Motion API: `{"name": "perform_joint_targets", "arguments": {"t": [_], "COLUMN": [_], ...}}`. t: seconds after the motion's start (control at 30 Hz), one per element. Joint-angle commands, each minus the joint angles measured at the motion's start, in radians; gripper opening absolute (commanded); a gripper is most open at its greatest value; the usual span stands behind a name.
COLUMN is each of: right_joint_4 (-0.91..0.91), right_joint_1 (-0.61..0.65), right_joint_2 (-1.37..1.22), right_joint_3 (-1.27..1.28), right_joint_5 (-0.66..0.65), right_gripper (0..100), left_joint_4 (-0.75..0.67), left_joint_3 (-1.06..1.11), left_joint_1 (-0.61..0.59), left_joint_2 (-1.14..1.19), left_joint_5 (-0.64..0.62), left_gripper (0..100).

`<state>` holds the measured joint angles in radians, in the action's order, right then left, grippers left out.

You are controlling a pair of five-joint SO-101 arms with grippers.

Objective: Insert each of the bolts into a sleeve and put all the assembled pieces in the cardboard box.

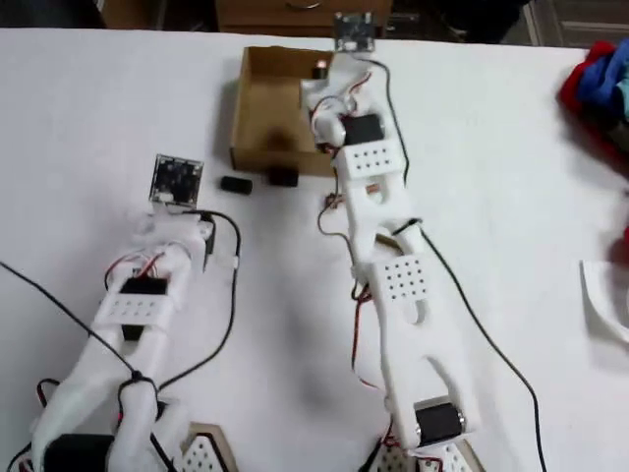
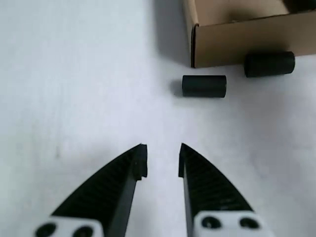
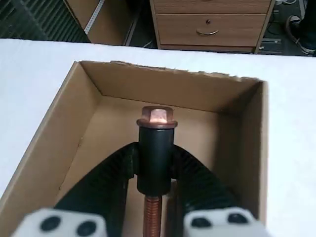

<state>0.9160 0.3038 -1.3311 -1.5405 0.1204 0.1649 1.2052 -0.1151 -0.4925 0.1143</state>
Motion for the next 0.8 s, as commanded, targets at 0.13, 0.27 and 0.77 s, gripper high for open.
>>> {"name": "perform_joint_targets", "arguments": {"t": [0.13, 0.27, 0.77], "right_joint_4": [-0.044, -0.044, -0.036], "right_joint_1": [0.027, 0.031, 0.038], "right_joint_2": [0.007, 0.007, 0.005], "right_joint_3": [0.012, 0.052, 0.124], "right_joint_5": [0.011, 0.009, 0.015], "right_gripper": [2.3, 2.3, 2.3], "left_joint_4": [-0.026, -0.026, -0.026], "left_joint_3": [-0.050, -0.050, -0.050], "left_joint_1": [-0.002, -0.002, -0.002], "left_joint_2": [0.014, 0.014, 0.017], "left_joint_5": [-0.005, -0.002, 0.000], "left_gripper": [12, 12, 12]}}
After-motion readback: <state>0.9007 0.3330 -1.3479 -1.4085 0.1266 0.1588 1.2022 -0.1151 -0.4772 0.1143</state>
